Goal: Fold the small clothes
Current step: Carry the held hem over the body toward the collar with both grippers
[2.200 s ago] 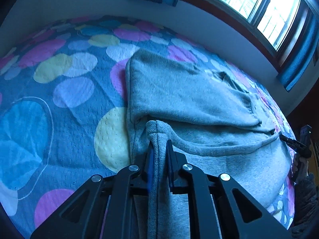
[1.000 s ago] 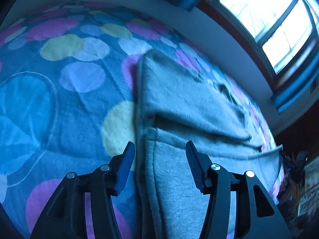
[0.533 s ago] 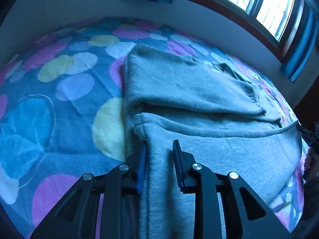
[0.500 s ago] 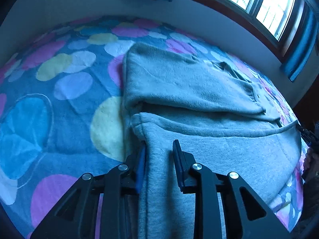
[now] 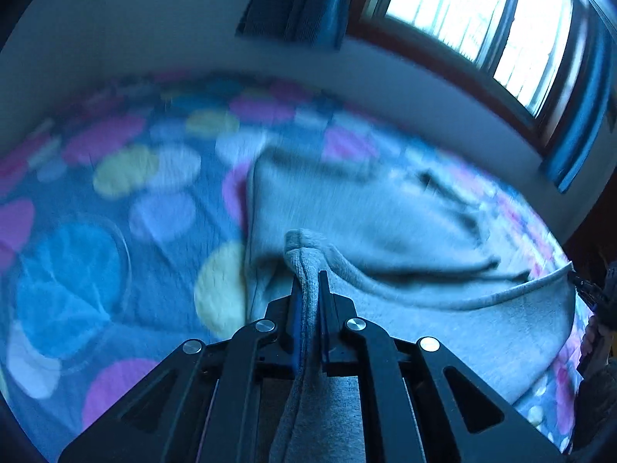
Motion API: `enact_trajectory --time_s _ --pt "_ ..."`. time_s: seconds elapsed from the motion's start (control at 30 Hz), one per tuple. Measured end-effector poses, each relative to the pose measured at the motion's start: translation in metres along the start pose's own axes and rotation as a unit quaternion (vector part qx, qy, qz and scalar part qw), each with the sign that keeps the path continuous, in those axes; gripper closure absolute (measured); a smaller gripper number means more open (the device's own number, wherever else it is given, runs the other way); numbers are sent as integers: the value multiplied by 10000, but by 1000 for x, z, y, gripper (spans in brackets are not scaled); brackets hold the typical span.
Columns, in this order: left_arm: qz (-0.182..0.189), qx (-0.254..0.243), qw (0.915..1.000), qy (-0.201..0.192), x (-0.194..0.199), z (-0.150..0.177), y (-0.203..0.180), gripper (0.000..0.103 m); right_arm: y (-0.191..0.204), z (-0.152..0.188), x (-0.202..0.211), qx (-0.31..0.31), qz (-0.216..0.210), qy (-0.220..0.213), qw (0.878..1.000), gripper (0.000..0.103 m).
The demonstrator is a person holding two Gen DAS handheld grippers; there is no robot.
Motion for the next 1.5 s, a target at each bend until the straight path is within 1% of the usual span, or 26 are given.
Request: enact_trajectory --time_s 0.1,0.2,0.23,0.33,0.37,0.4,0.47,0.5,0.53,0.6,0.63,0.7,0.73,0.77,0.83,0.9,0.93,0.97,1.07,1.1,1.17,1.23,1.3,1.37,1.43,1.5 --pt "14 -97 9985 -543 25 -30 -11 96 11 -27 8 239 8 -226 9995 94" --pt "-144 -201 9953 -935 29 -66 -14 96 19 -62 5 437 87 -445 9980 95" --pt "-181 -222 9946 -996 25 -76 -14 96 20 -78 0 457 110 -545 9974 95" --pt "-373 -167 9929 -1119 -1 -116 -5 96 18 -120 -20 362 196 -756 9963 101" --pt "-441 -117 9926 -1122 -15 -130 1 96 15 -133 -30 317 266 -813 9958 102" --pt "-481 -40 9929 -1090 -32 -142 7 96 9 -148 -46 196 316 -799 9961 102" --pt "-621 -77 9933 -972 -63 -154 16 96 -4 -159 -80 -148 243 -531 9982 102" --pt "-836 -191 9930 -808 -88 -158 21 96 -14 -160 -107 -417 202 -212 9987 102" --pt "-887 -198 9933 -708 -102 -157 25 96 -21 -157 -126 -565 213 33 9982 102" --pt "-797 29 9959 -418 -130 -148 38 96 -37 -141 -169 -903 197 598 9939 100" --pt "-706 148 9970 -297 -140 -140 44 96 -42 -132 -185 -1017 100 858 9911 99" --pt "-664 174 9976 -134 -151 -127 49 96 -46 -119 -208 -1053 43 1194 9872 94" --pt "-711 104 9974 -60 -155 -121 51 96 -45 -112 -220 -943 62 1333 9866 87" --pt "-730 82 9973 -4 -157 -116 53 96 -43 -107 -230 -852 80 1459 9856 77" --pt "-690 159 9975 57 -159 -111 59 96 -41 -101 -245 -802 113 1624 9834 70" --pt "-642 270 9976 59 -158 -110 65 96 -36 -99 -254 -821 36 1681 9823 70" --pt "-624 302 9976 65 -158 -110 65 96 -32 -99 -256 -763 41 1651 9833 80" --pt "-601 319 9977 59 -157 -110 65 96 -27 -100 -255 -654 83 1604 9848 95" --pt "-605 229 9979 -70 -149 -116 58 96 -11 -105 -237 -353 124 1242 9916 96" --pt "-609 187 9978 -201 -142 -119 54 96 -8 -109 -228 -327 85 1089 9935 96" --pt "-598 146 9974 -385 -133 -127 49 96 -8 -119 -208 -398 3 732 9965 97" --pt "-545 123 9971 -515 -129 -136 44 96 -16 -126 -197 -448 73 510 9977 97" --pt "-601 49 9969 -512 -135 -140 40 96 -31 -128 -199 -607 163 519 9967 97" --pt "-718 1 9967 -382 -153 -139 41 96 -46 -121 -213 -766 292 694 9942 97" --pt "-891 66 9959 -125 -177 -133 50 96 -57 -108 -234 -856 462 985 9904 97" --pt "-1040 202 9942 189 -201 -123 63 96 -64 -96 -248 -952 541 1152 9873 97"
Point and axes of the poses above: each gripper's, at about its wrist camera, not at the fingertips, and x roughly against the way its jaws point, y to its left, z to its underside, the point moved 4 cm from there along -x, roughly the way its jaws point, and after that the axes turned 5 degrees about z, right-handed, at the moved point
